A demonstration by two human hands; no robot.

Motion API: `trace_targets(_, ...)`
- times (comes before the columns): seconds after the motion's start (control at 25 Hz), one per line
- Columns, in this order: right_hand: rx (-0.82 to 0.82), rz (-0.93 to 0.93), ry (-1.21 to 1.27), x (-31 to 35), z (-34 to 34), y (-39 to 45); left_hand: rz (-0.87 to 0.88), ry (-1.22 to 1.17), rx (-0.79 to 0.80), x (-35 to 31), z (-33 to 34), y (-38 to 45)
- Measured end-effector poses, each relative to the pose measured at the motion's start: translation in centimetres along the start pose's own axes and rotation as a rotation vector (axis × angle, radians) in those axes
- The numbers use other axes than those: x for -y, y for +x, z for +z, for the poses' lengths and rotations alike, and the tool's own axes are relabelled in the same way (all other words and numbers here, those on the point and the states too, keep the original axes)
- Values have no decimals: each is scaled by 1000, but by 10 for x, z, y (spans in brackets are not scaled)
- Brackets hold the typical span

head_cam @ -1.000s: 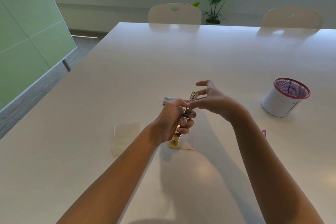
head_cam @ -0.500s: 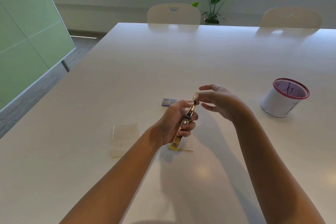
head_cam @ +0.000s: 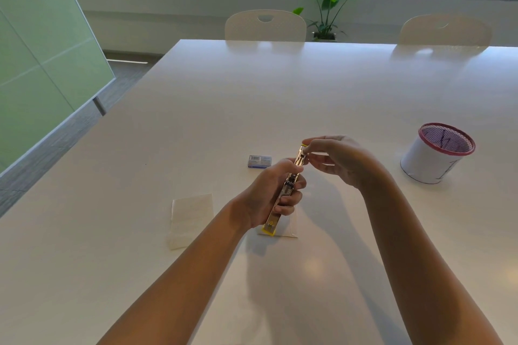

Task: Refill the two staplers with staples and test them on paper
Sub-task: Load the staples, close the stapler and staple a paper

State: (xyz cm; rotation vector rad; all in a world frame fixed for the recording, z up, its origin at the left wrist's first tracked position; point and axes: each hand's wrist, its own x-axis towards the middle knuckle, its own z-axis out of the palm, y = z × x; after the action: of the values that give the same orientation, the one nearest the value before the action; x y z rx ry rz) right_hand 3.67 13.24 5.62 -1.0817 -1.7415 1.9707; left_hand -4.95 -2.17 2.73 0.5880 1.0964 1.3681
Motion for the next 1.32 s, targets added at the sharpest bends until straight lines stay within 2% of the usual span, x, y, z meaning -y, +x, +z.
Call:
trace_targets(0.6,90,-36,-48,7,-3,-6,-36,28,-83,1,2,3)
trace_targets(1.04,87,-45,-88,9,-2,-9,4,34,-109,2,3,4)
trace_targets(1.32,140,-98,-175,7,-2,-10,15,-138,-143,0,6,3)
